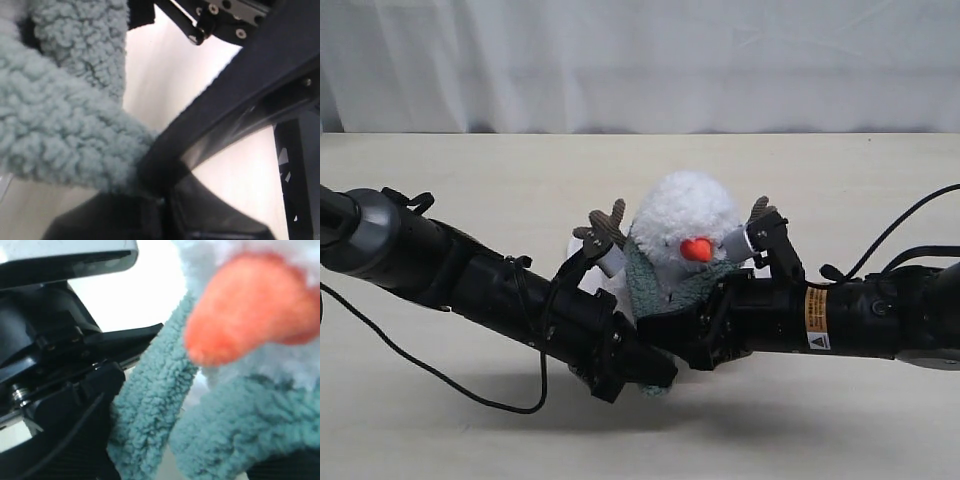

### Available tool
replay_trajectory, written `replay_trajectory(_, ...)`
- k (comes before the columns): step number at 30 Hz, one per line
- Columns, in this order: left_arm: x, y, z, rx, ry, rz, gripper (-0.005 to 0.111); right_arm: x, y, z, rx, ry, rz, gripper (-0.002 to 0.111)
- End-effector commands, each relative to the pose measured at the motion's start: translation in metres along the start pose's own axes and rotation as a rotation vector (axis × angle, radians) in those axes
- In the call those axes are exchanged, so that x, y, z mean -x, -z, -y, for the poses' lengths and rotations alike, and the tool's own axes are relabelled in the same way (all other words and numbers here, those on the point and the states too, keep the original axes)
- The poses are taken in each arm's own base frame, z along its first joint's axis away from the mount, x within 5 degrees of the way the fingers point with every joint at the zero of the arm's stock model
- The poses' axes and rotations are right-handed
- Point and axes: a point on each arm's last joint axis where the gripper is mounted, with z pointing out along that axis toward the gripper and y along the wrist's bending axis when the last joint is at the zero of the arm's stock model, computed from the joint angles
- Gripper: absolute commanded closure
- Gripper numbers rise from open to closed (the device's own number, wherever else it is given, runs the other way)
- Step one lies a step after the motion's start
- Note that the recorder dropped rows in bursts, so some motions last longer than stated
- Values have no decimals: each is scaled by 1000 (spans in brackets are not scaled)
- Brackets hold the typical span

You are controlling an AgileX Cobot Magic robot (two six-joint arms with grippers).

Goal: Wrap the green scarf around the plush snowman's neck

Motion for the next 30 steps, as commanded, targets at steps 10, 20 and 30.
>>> replay_trajectory(10, 9, -1, 8, -51, 1, 75, 58, -8, 0, 6, -64, -3, -69, 93)
replay_trajectory(20, 2, -1, 14, -116, -41, 4, 35, -8, 0, 7, -66, 8, -72, 104)
replay_trajectory(30, -12, 1, 17, -153, -31, -150, 33, -8, 0, 6, -64, 19, -75, 104)
